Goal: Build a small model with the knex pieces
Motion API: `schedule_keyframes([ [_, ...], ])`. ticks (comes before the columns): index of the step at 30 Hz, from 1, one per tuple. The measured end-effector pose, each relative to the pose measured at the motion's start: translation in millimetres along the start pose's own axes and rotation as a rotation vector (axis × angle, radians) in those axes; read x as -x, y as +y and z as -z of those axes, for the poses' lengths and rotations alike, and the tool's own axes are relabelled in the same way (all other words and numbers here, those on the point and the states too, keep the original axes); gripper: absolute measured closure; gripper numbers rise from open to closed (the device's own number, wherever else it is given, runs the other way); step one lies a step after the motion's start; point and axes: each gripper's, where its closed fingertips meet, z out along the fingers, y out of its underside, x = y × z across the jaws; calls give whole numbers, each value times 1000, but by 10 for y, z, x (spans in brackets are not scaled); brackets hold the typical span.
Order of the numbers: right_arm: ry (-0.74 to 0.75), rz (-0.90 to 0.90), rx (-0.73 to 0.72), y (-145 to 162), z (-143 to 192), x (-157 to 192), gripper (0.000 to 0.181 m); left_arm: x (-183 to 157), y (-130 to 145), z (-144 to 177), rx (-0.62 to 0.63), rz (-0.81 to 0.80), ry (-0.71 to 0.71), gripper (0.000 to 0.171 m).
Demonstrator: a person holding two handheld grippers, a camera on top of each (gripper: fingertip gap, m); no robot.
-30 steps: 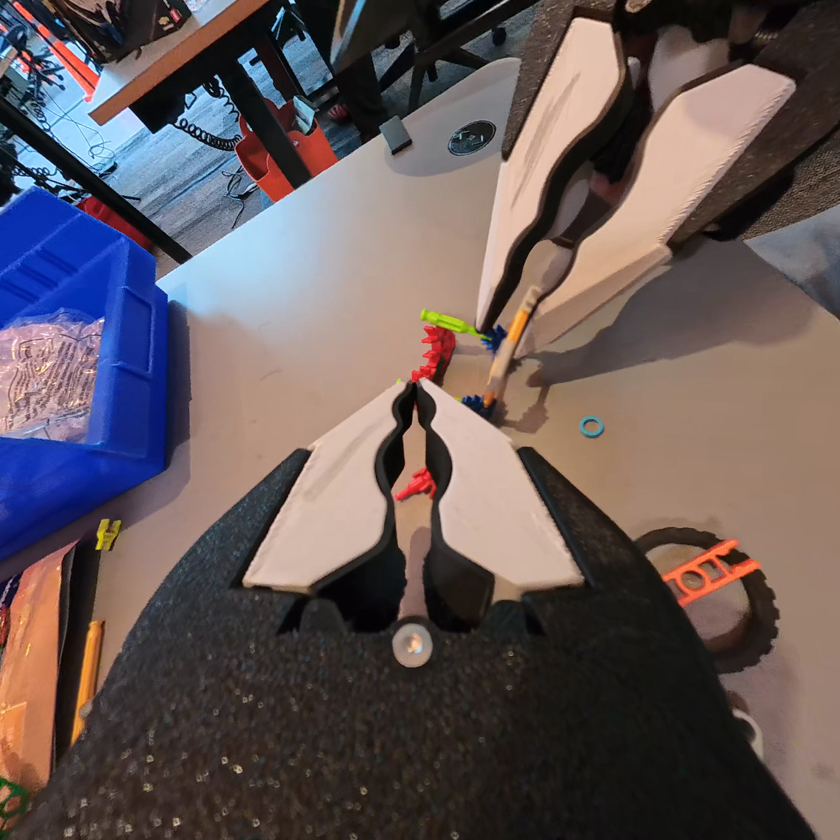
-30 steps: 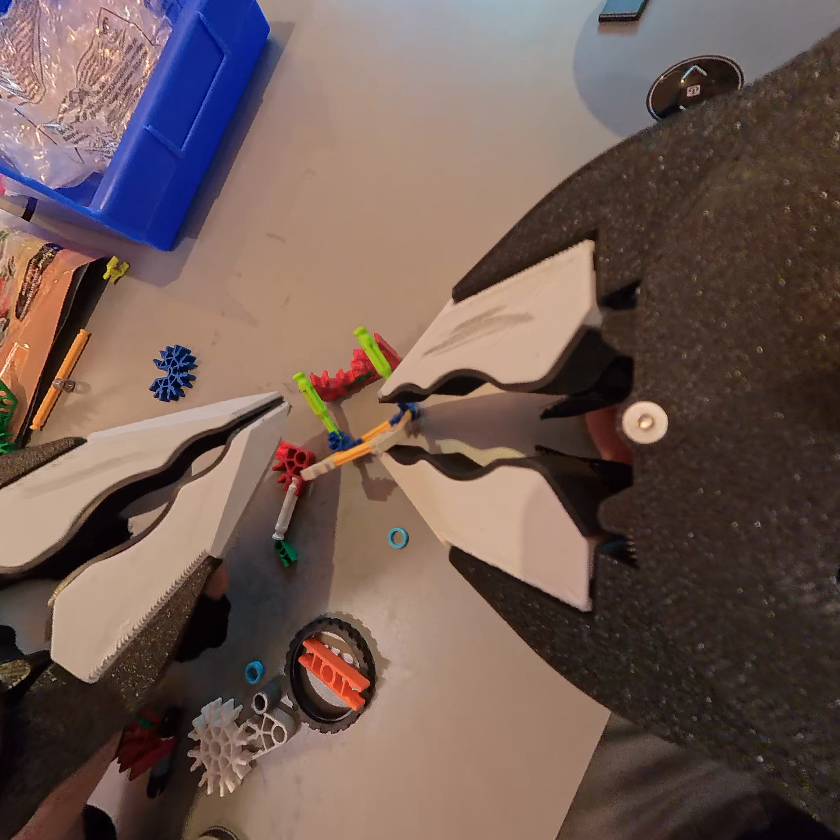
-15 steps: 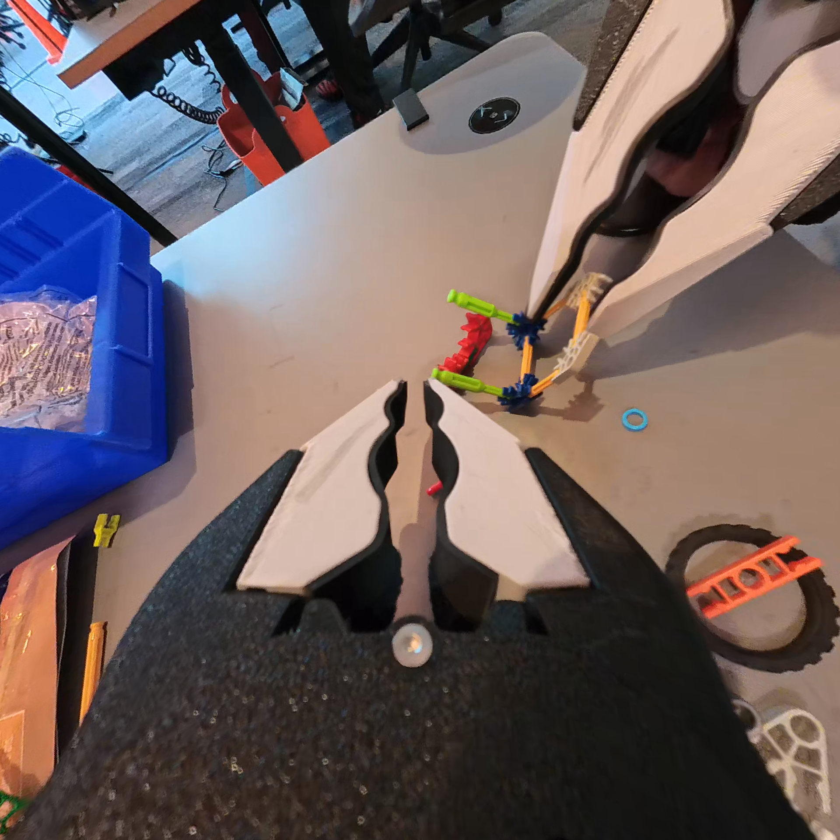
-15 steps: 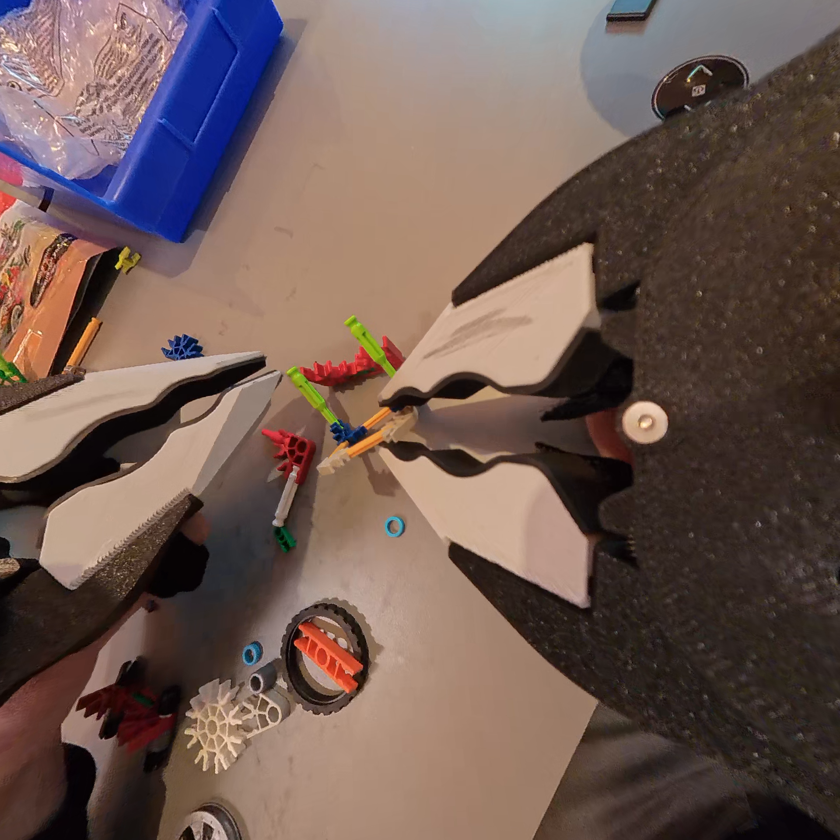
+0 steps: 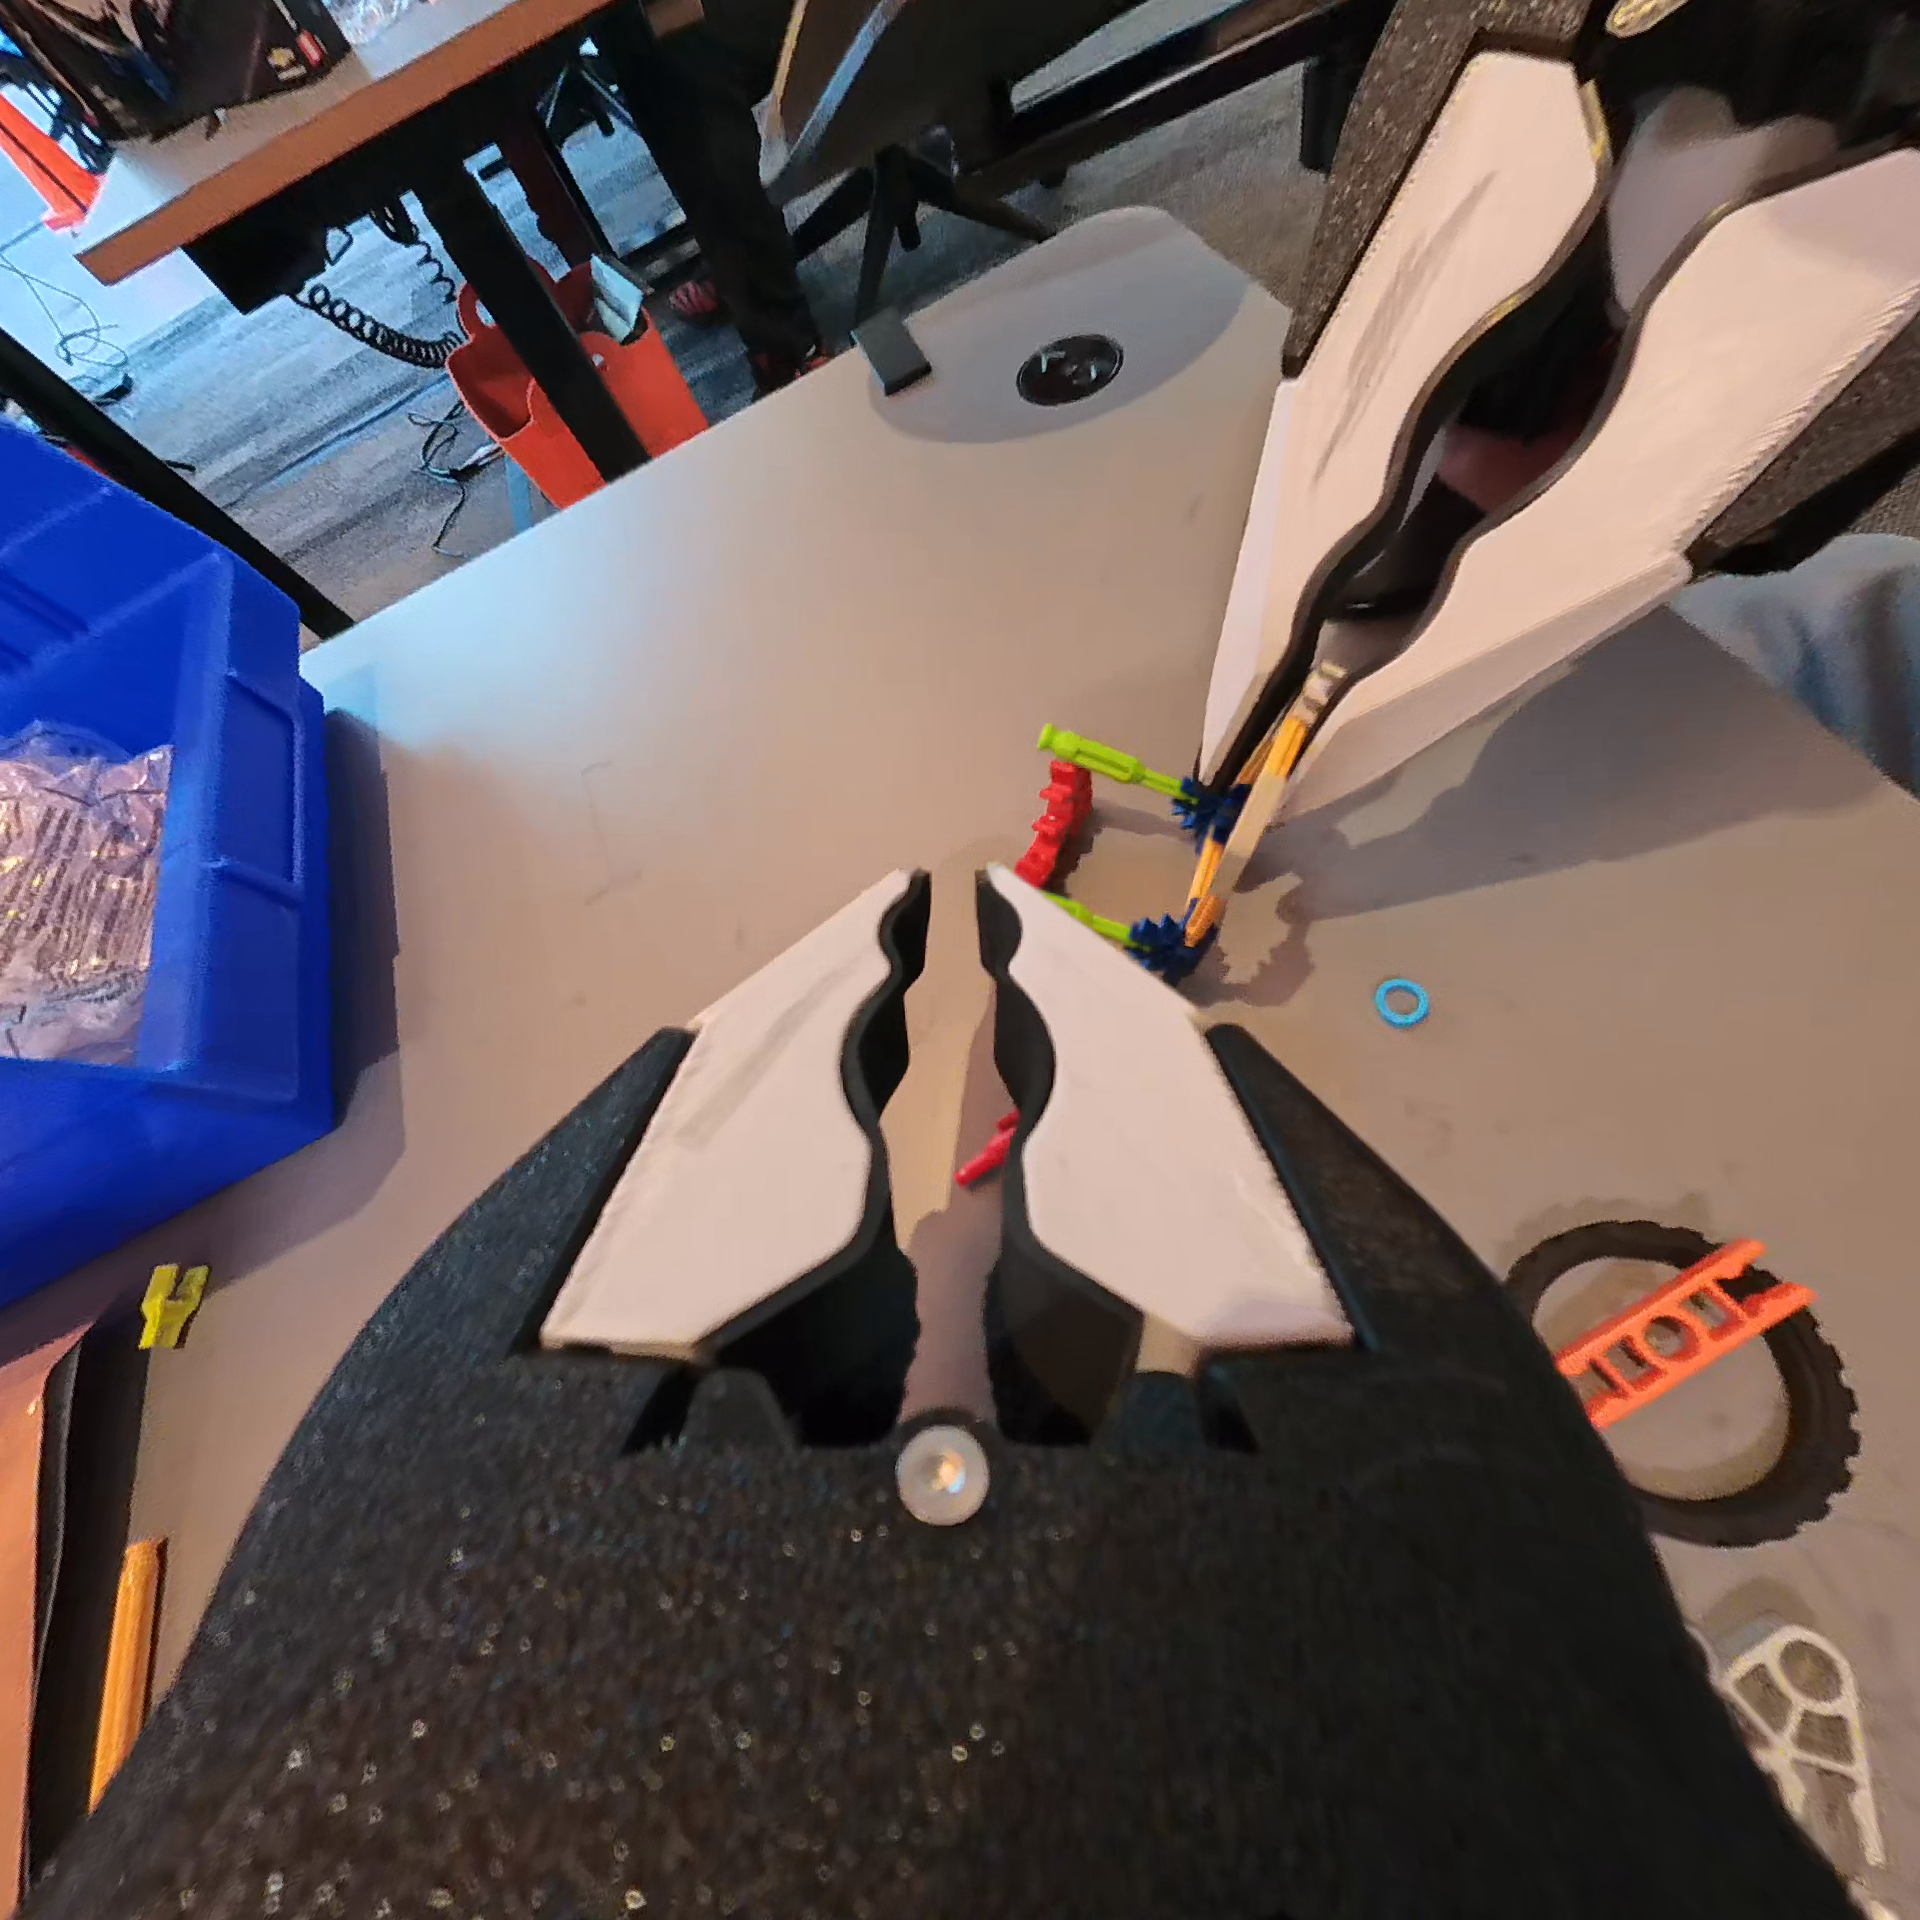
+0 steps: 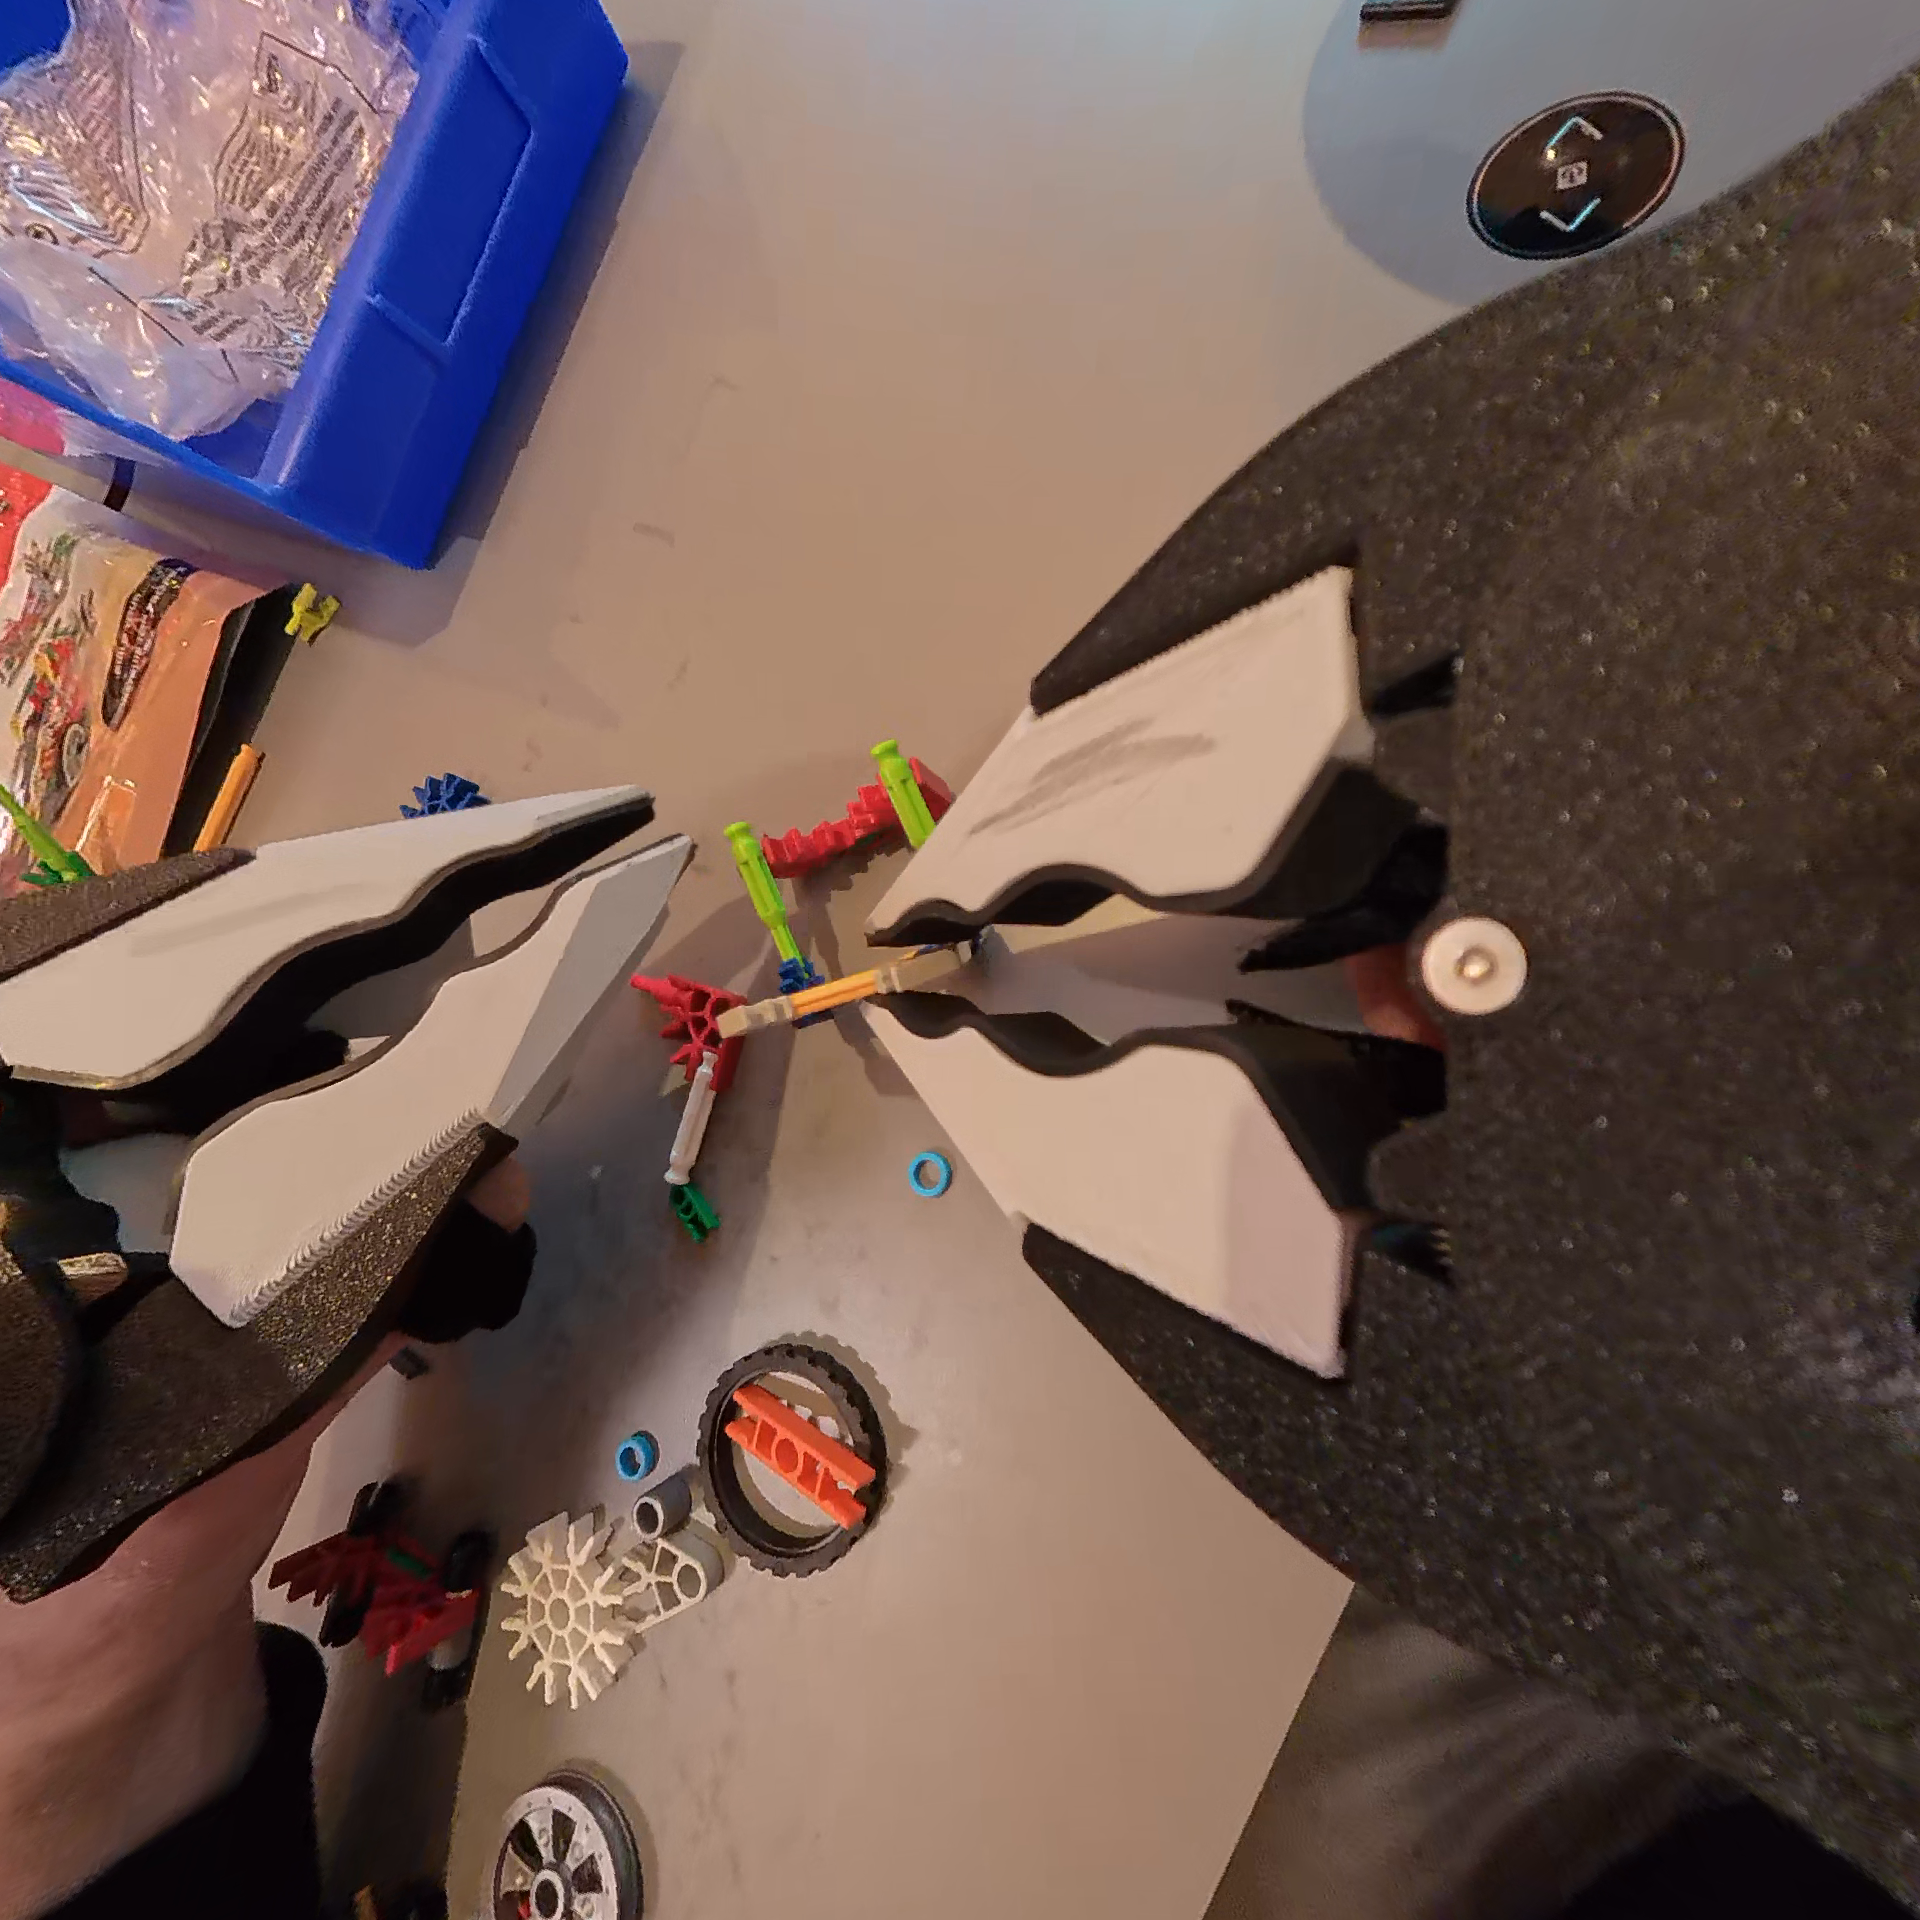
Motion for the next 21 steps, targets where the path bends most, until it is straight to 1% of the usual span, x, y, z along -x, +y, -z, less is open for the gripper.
schedule_keyframes([
  [5,-15,-19,6,7,-10,8,174,-38,22,-59,26,-40,11,165],
  [21,-55,-58,-22,-74,3,48,174,-46,71,-95,31,-36,22,167],
])
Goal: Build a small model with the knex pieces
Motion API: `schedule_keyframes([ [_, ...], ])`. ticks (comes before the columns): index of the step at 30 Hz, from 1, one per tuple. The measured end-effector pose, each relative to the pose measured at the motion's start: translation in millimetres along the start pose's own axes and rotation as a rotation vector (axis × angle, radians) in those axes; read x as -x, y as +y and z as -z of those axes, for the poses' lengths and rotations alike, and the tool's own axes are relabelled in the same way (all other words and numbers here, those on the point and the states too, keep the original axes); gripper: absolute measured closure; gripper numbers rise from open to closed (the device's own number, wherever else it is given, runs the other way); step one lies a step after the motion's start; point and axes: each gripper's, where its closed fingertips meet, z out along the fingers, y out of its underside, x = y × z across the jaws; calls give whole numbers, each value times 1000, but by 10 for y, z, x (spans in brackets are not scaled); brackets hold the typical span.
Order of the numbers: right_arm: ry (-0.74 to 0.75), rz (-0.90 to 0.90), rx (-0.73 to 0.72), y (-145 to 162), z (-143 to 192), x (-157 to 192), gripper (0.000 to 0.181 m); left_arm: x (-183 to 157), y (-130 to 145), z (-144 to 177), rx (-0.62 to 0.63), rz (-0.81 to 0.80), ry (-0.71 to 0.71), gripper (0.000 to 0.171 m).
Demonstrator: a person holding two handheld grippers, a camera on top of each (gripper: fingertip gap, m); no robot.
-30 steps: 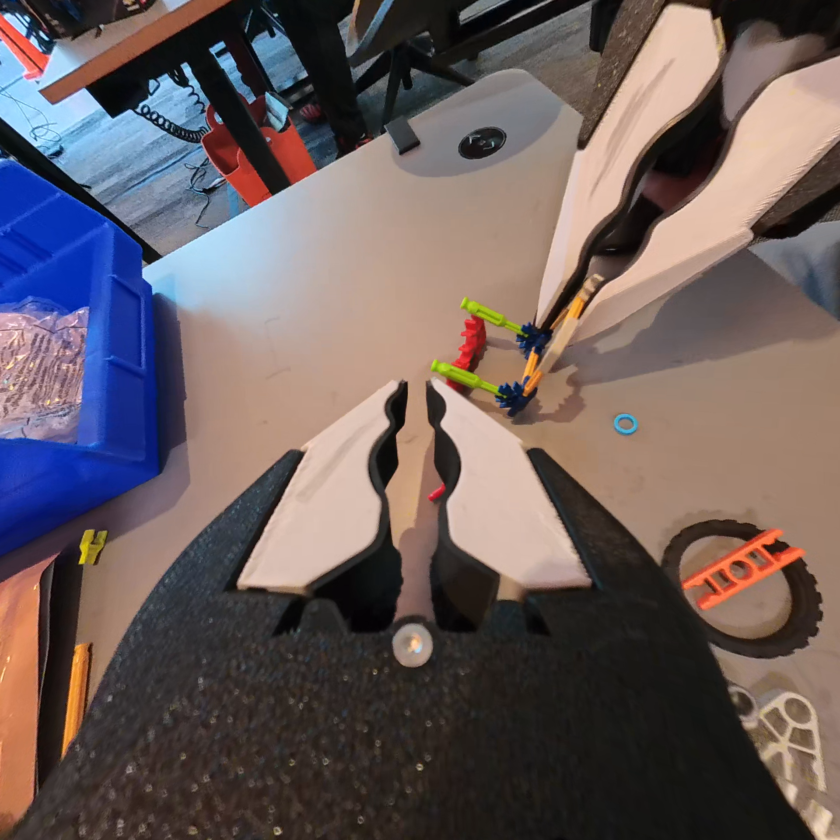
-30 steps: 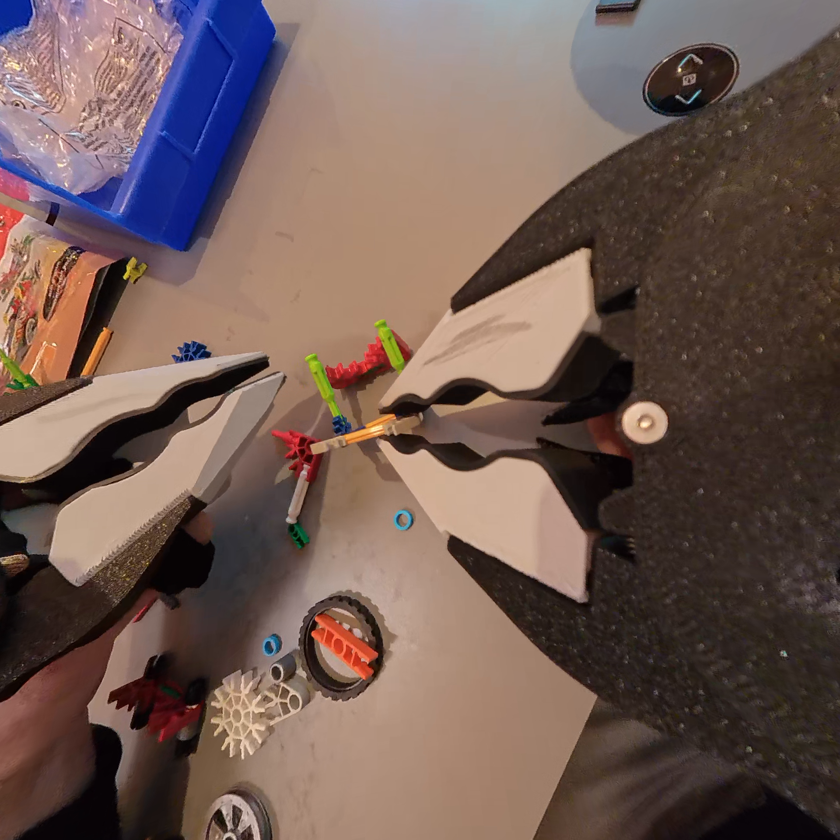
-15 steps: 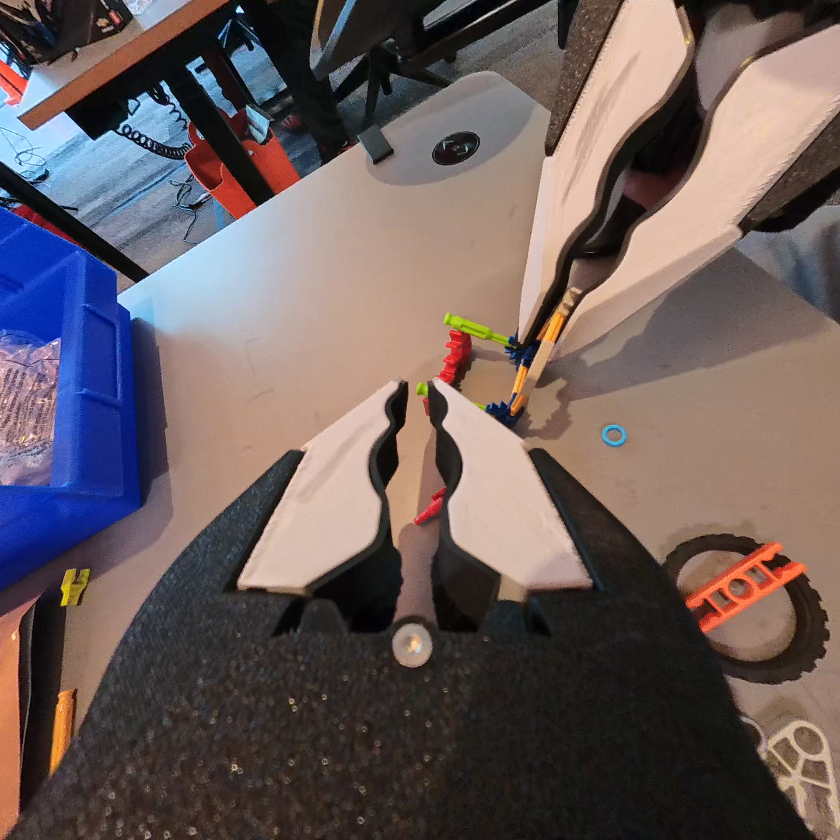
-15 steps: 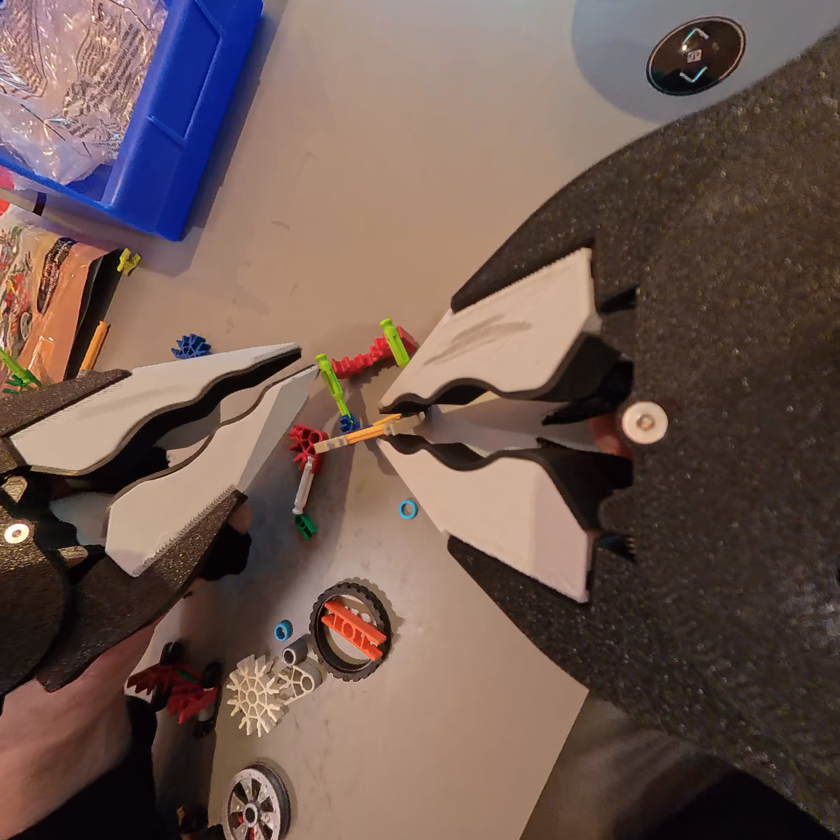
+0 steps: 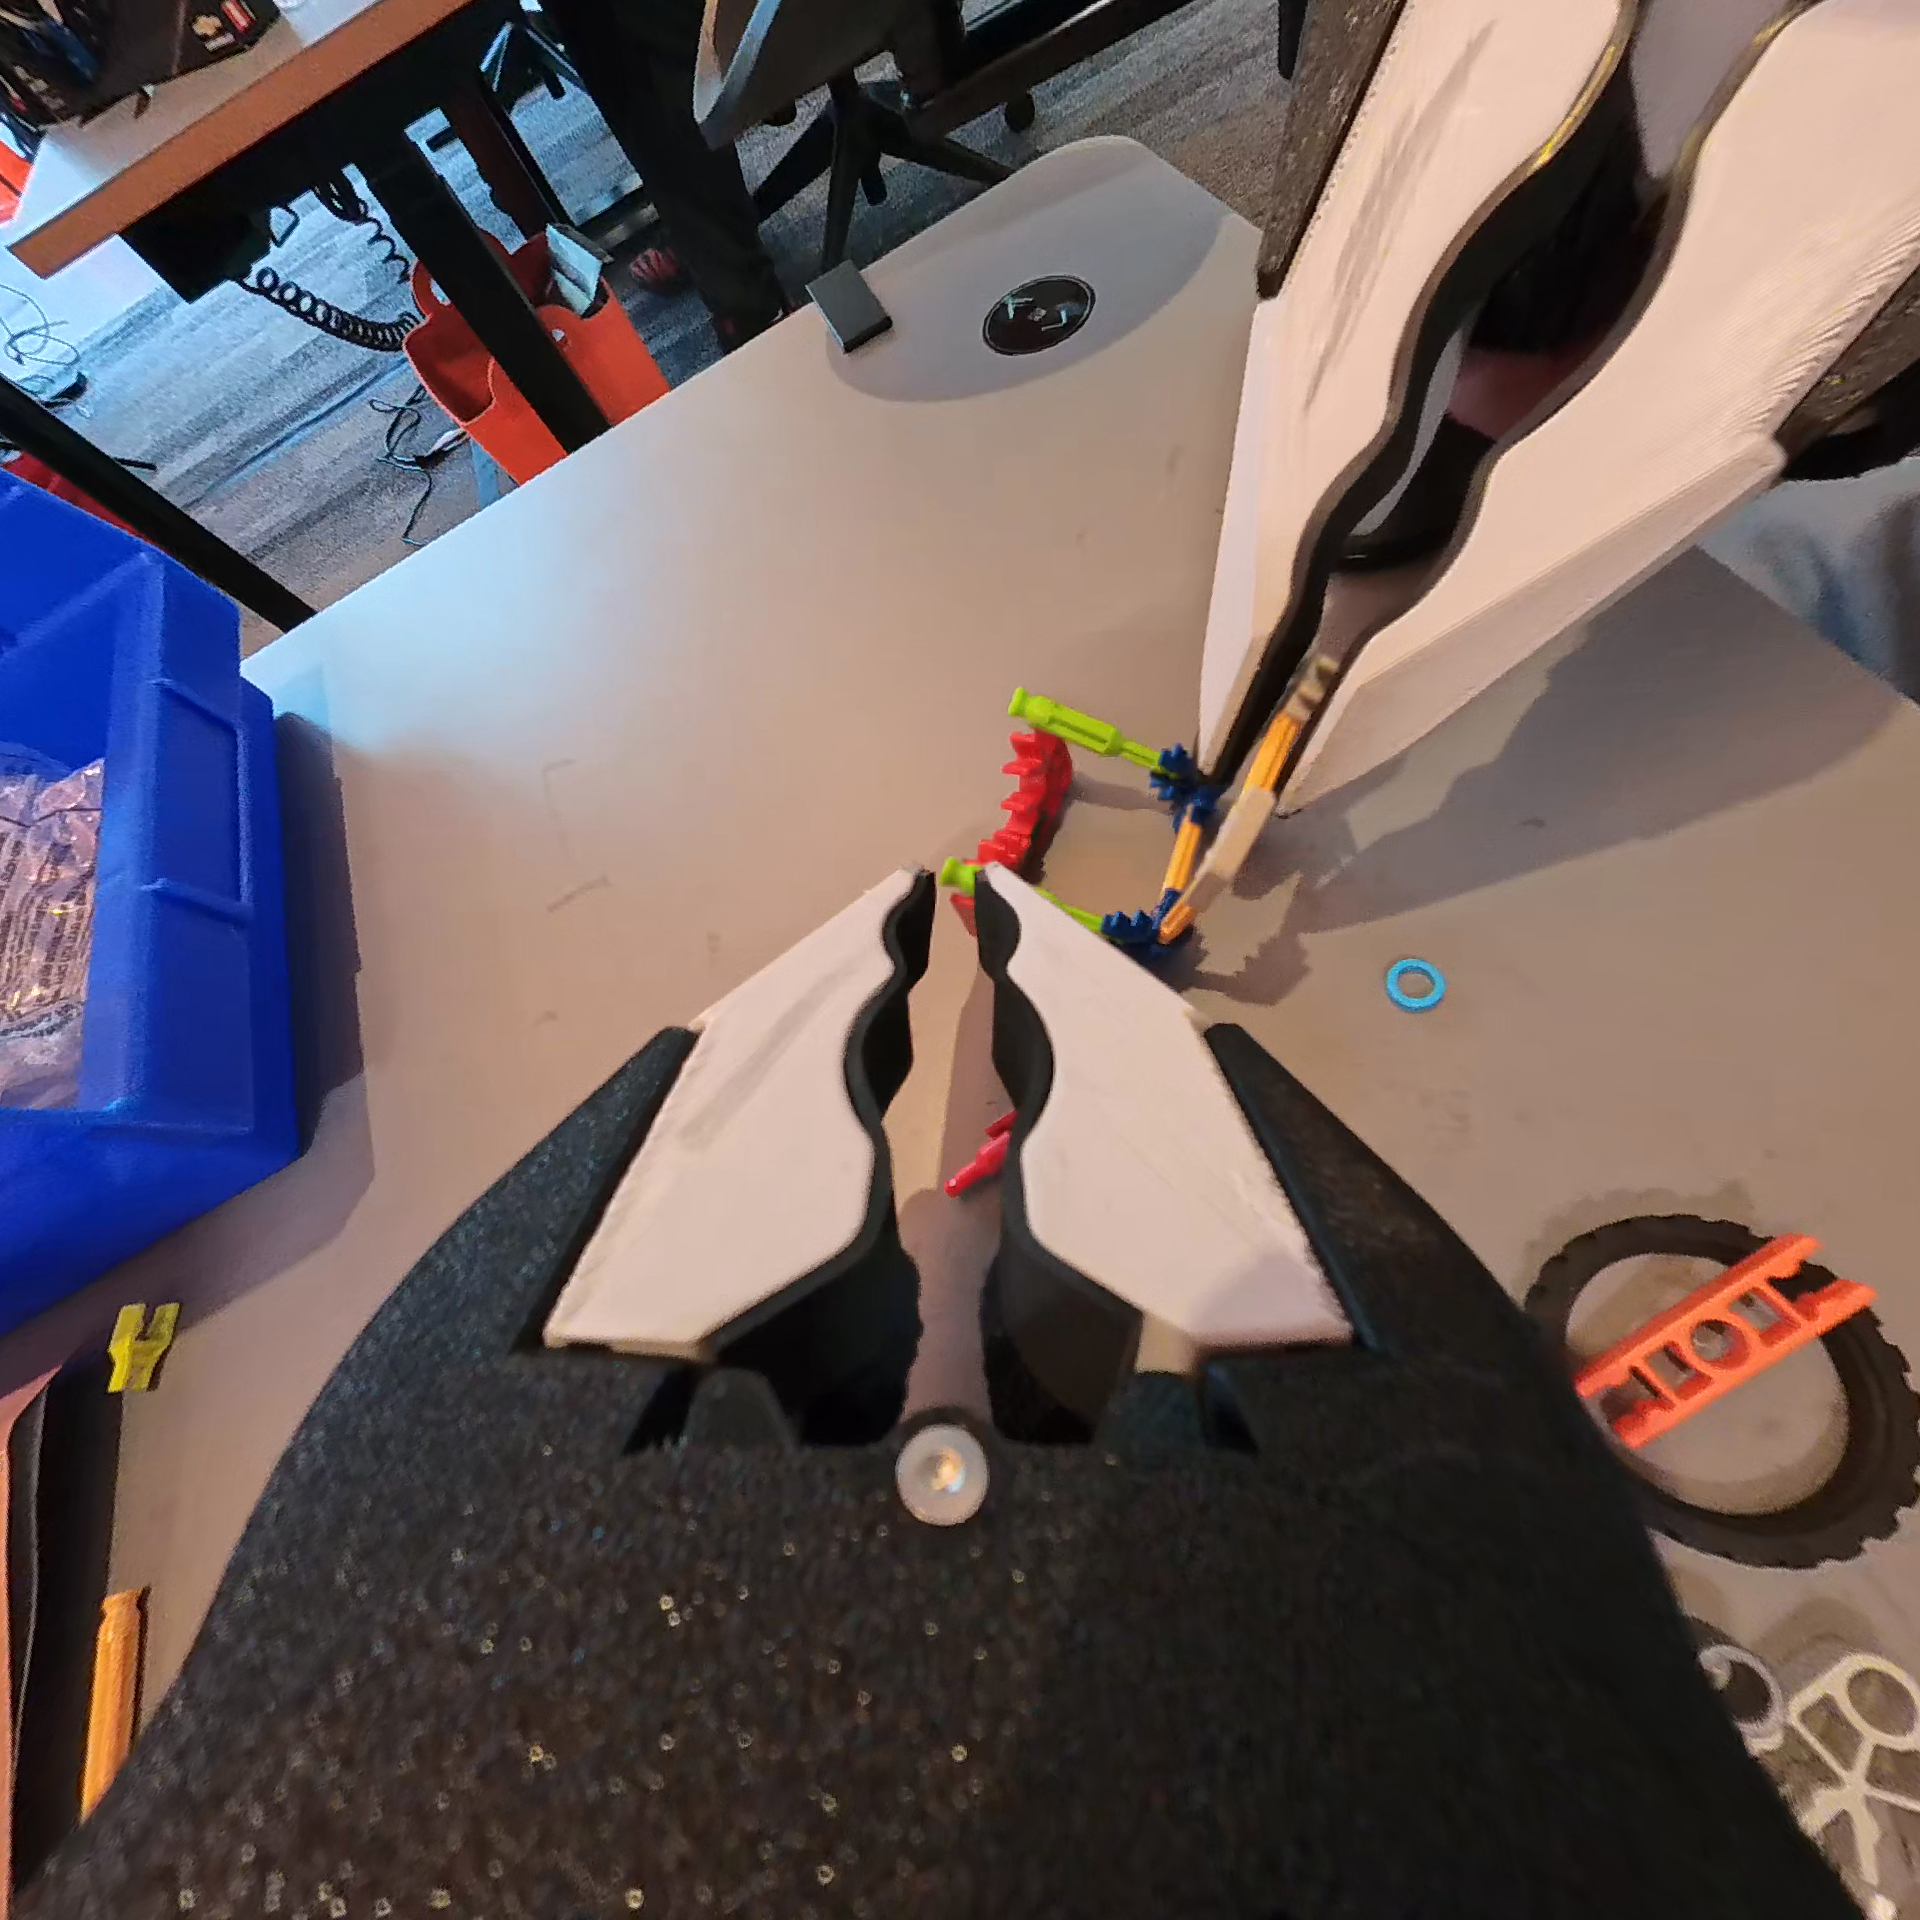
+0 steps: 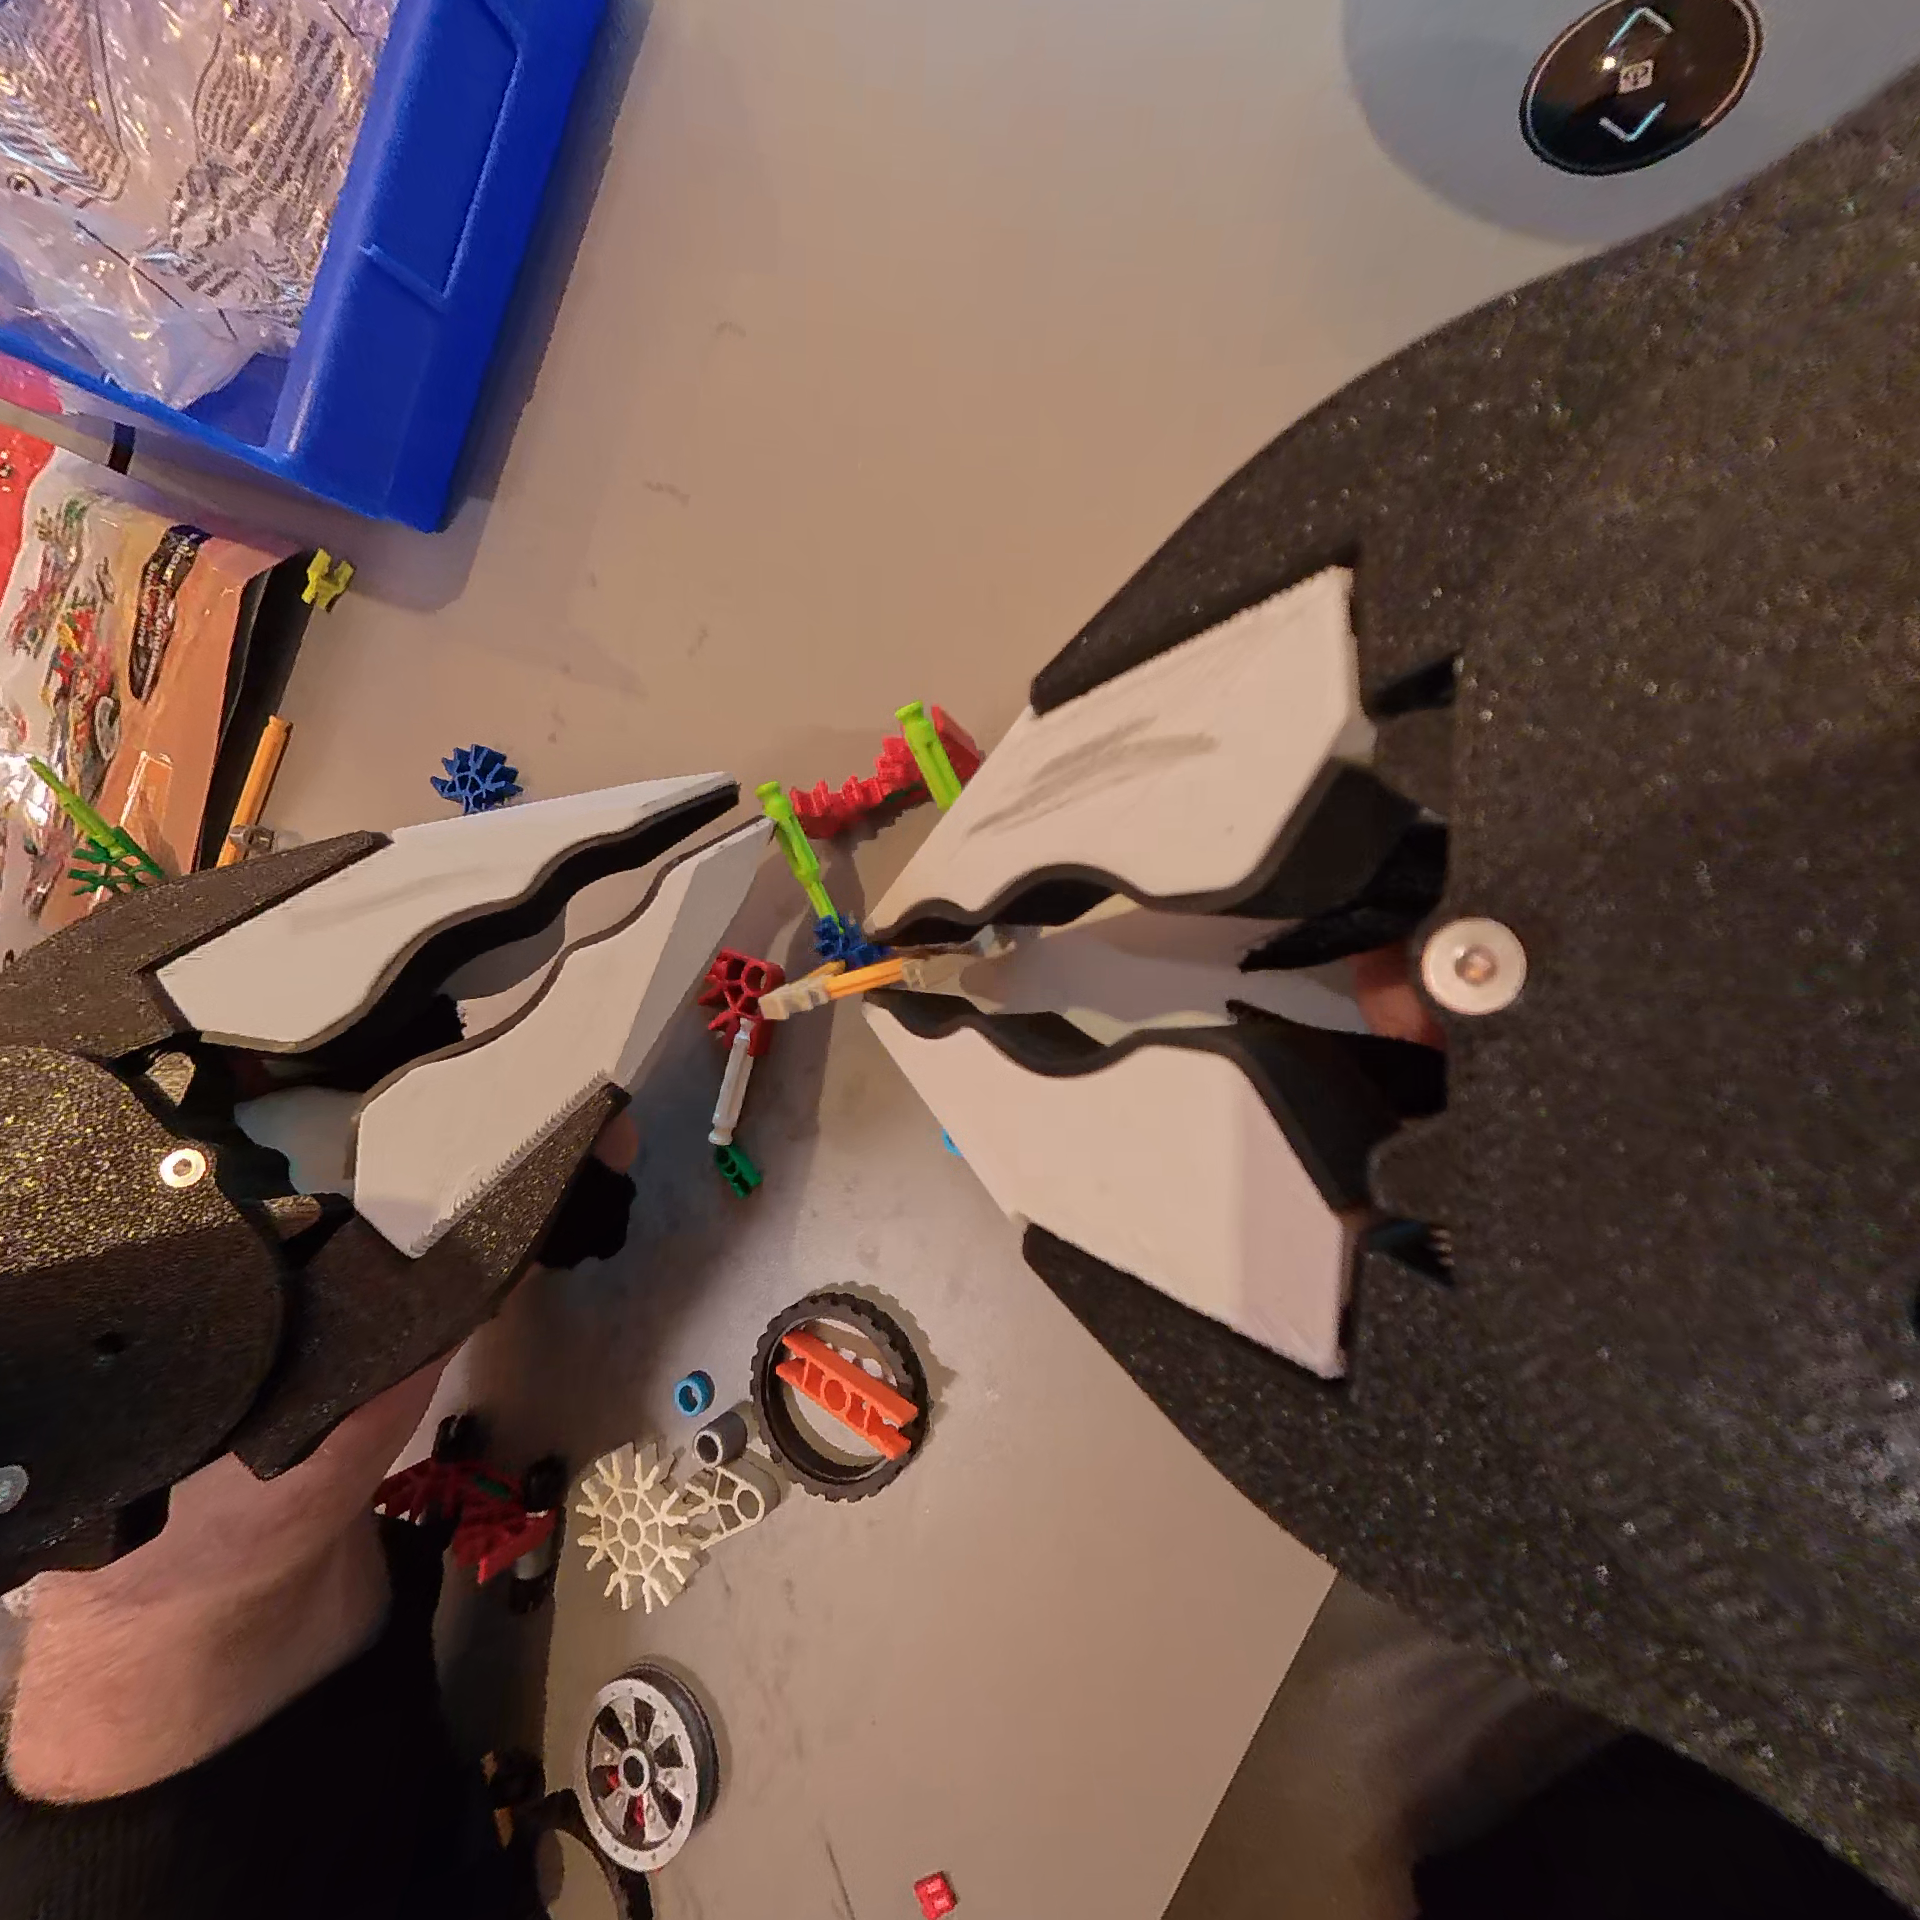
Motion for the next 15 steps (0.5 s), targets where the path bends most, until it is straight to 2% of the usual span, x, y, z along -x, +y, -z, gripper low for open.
schedule_keyframes([
  [9,-19,0,-12,-30,49,-10,167,11,-4,-40,2,-5,21,167],
  [15,-3,144,14,-21,184,-166,123,15,-18,-12,-11,1,28,166],
])
